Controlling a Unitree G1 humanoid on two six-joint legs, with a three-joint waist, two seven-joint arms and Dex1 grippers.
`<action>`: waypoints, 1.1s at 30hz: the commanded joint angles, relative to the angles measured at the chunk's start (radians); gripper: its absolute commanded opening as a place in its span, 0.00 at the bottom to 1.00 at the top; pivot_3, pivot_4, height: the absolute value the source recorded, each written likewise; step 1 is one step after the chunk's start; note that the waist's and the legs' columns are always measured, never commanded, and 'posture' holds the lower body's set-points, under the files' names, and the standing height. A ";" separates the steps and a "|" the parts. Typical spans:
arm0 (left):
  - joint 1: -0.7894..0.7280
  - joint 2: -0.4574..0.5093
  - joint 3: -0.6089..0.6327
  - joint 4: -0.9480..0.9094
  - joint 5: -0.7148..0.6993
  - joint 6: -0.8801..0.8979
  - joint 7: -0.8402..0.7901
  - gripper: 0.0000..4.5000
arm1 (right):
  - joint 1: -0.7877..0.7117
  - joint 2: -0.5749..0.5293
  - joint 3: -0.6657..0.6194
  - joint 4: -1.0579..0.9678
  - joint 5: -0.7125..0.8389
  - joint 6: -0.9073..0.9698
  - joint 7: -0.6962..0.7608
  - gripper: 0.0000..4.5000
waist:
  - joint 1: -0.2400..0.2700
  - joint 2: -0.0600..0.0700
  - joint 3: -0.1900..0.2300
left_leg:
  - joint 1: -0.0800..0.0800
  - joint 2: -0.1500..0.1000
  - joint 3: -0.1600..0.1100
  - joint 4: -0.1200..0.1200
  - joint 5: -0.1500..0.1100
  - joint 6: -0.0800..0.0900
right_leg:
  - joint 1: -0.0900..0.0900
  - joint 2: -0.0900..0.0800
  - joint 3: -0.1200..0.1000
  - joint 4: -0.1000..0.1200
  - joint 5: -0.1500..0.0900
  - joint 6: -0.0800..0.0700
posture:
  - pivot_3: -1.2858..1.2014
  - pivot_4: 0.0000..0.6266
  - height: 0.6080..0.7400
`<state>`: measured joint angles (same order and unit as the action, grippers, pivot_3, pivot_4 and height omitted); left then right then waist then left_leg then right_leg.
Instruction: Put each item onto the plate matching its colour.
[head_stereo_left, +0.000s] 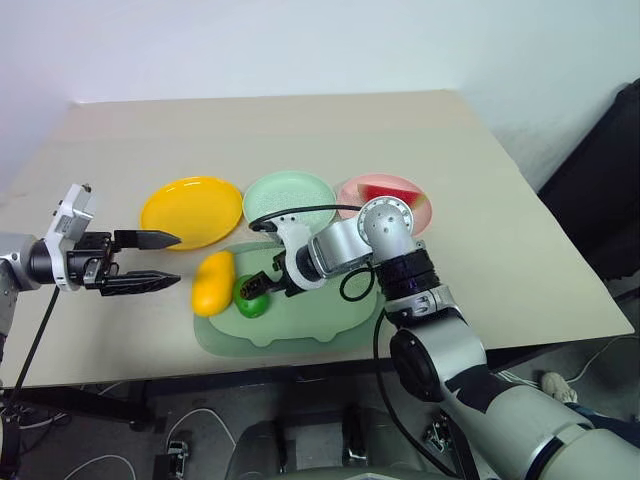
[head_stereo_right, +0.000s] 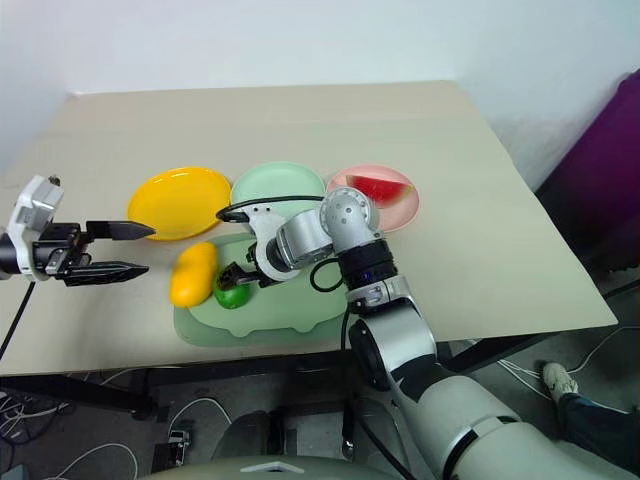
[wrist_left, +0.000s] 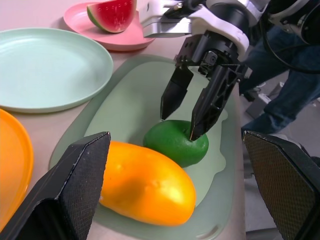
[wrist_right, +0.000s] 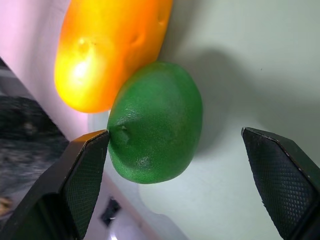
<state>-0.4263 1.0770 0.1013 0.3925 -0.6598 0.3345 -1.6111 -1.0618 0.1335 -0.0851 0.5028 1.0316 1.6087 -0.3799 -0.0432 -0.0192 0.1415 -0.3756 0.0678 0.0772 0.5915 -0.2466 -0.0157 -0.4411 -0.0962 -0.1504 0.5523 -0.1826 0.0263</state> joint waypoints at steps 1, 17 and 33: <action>-0.003 0.020 0.024 -0.004 -0.015 -0.011 -0.003 1.00 | -0.029 0.047 -0.050 0.038 0.022 0.006 -0.025 0.99 | 0.000 0.000 0.000 | 0.000 0.000 0.000 0.000 0.000 0.001 | 0.000 0.000 0.000 0.000 0.000 0.000 | 0.52 0.24 1.00; -0.008 0.021 0.023 -0.004 -0.014 -0.009 -0.003 1.00 | -0.057 0.095 -0.155 0.128 0.079 0.006 -0.113 0.99 | -0.001 0.000 0.000 | 0.000 0.000 0.000 0.000 0.000 0.001 | 0.000 0.000 0.000 0.000 0.000 0.000 | 0.52 0.24 1.00; -0.017 0.025 0.019 -0.001 -0.013 -0.007 -0.003 1.00 | -0.046 0.111 -0.154 0.137 0.118 0.006 -0.126 0.99 | -0.001 0.000 0.000 | 0.000 0.000 0.000 0.000 0.001 0.001 | 0.000 0.000 0.000 0.000 0.000 0.000 | 0.52 0.24 1.00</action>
<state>-0.4286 1.0787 0.1013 0.3928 -0.6605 0.3353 -1.6111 -1.0819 0.1404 -0.2421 0.6524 1.1290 1.6091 -0.5026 -0.0443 -0.0192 0.1416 -0.3754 0.0679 0.0770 0.5914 -0.2461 -0.0148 -0.4409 -0.0959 -0.1504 0.5523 -0.1826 0.0264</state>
